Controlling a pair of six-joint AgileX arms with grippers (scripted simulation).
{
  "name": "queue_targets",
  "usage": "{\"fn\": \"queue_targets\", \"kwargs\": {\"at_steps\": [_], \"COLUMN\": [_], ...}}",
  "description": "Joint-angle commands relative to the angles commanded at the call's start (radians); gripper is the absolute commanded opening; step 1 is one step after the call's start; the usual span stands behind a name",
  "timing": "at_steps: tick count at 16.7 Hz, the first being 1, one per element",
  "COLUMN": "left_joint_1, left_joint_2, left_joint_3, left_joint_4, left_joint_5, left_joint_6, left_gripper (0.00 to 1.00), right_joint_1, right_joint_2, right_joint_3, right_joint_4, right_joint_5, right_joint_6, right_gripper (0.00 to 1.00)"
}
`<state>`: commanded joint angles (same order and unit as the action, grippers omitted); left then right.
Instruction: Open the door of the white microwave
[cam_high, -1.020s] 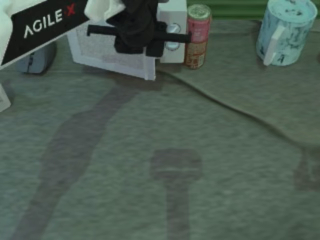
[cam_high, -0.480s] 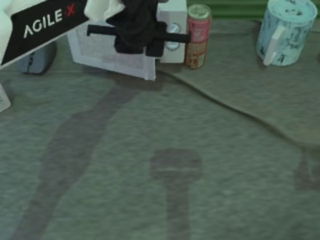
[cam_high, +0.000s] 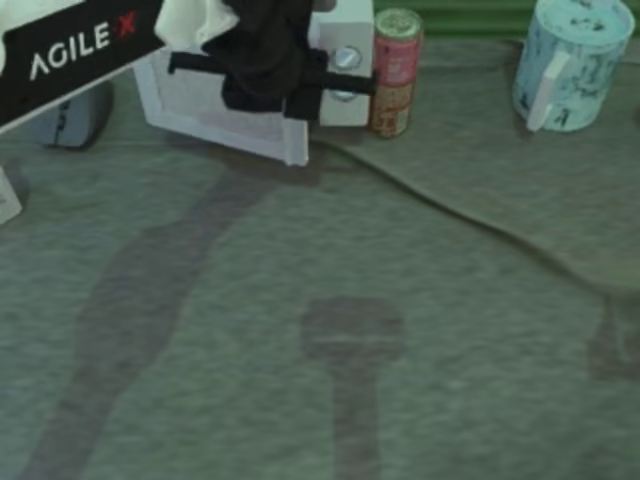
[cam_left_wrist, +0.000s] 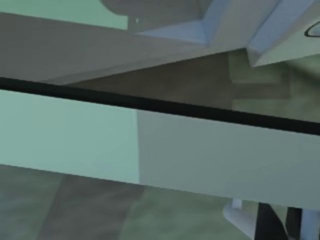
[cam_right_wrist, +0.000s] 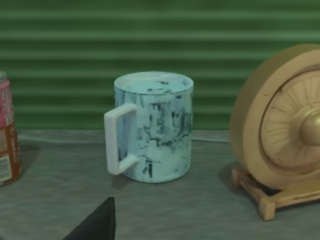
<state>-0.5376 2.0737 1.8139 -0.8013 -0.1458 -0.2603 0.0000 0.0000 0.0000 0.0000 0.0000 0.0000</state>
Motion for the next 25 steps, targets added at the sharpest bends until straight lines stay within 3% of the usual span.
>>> {"fn": "queue_targets", "kwargs": {"at_steps": [4, 25], "left_joint_1": [0.017, 0.017], "left_joint_2": [-0.054, -0.056], "left_joint_3": [-0.080, -0.083], "left_joint_4": [0.036, 0.038], "left_joint_5": [0.033, 0.034], "left_joint_6": [0.067, 0.069], "left_gripper": [0.00, 0.00], "right_joint_1": [0.000, 0.000], "right_joint_2": [0.000, 0.000], "right_joint_3": [0.000, 0.000], "right_joint_4": [0.000, 0.000], "right_joint_5": [0.000, 0.000], "right_joint_6": [0.000, 0.000], "right_gripper": [1.00, 1.00]}}
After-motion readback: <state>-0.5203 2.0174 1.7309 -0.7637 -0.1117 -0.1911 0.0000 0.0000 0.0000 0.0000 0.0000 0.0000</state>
